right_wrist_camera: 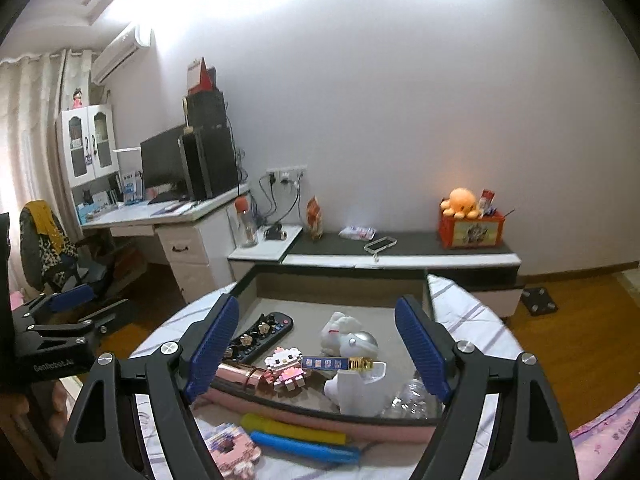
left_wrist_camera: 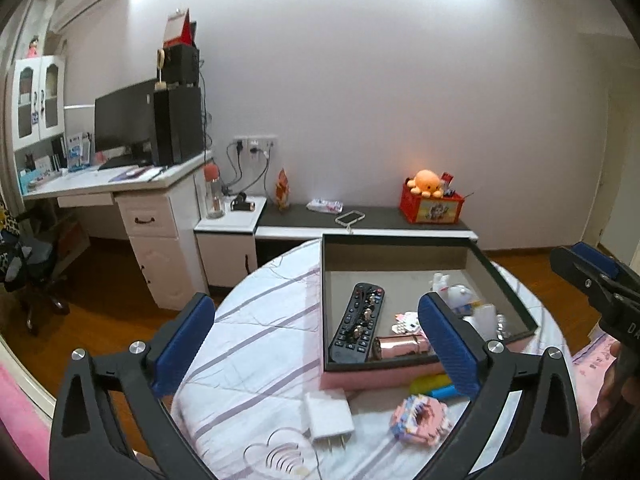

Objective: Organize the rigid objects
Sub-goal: 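Withdraw both grippers from the pink box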

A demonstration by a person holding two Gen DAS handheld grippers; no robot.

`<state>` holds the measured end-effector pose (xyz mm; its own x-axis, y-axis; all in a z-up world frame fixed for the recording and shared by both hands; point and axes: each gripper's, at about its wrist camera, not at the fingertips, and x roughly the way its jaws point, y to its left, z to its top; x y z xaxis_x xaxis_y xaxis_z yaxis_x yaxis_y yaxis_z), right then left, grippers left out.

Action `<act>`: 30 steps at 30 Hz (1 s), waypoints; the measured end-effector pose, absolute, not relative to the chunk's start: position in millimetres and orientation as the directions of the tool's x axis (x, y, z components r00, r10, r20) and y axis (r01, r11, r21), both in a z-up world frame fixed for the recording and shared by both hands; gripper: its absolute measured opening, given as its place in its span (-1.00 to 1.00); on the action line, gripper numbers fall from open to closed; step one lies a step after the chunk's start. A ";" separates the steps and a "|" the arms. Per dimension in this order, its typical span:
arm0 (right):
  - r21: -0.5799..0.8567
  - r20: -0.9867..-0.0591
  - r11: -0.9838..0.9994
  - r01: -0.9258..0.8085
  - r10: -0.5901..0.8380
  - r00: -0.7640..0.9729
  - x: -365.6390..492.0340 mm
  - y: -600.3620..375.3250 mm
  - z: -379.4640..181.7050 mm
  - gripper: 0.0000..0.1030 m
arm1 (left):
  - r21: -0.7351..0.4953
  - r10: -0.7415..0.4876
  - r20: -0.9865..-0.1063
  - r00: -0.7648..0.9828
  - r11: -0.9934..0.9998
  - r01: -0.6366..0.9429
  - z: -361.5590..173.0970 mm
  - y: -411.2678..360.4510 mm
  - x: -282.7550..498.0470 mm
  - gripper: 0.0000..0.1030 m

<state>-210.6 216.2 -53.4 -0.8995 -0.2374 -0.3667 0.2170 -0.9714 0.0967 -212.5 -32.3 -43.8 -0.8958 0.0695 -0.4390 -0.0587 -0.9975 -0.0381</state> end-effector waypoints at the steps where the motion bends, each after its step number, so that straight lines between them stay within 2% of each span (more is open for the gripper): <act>1: 0.091 -0.361 -0.973 0.212 -0.231 -0.904 -202.5 216.3 -50.3 0.59 | -0.039 0.070 -0.432 -0.899 -0.998 -0.058 -41.5 -32.9 -206.4 1.00; 8: 0.039 -0.306 -0.984 0.175 -0.178 -0.935 -157.2 216.0 -36.2 0.64 | 0.000 0.065 -0.419 -0.906 -0.997 -0.072 -36.6 -35.2 -172.9 1.00; 17: 0.033 -0.320 -0.988 0.152 -0.154 -0.935 -136.3 218.7 -36.8 0.65 | 0.001 0.068 -0.422 -0.904 -0.997 -0.075 -35.1 -38.2 -155.3 1.00; 23: 0.022 -0.349 -0.988 0.151 -0.149 -0.925 -137.4 218.1 -47.5 0.65 | 0.013 0.057 -0.470 -0.881 -0.997 -0.072 -52.0 -37.8 -162.9 1.00; 30: 0.045 -0.415 -0.991 0.129 -0.136 -0.900 -154.5 223.7 -72.9 0.65 | 0.013 0.032 -0.572 -0.819 -0.999 -0.048 -92.8 -41.3 -186.1 1.00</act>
<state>-154.5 223.7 -72.9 -0.8998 -0.1357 -0.4146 0.1288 -0.9907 0.0446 -186.1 -41.3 -92.8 -0.8194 0.0325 -0.5723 -0.0485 -0.9987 0.0128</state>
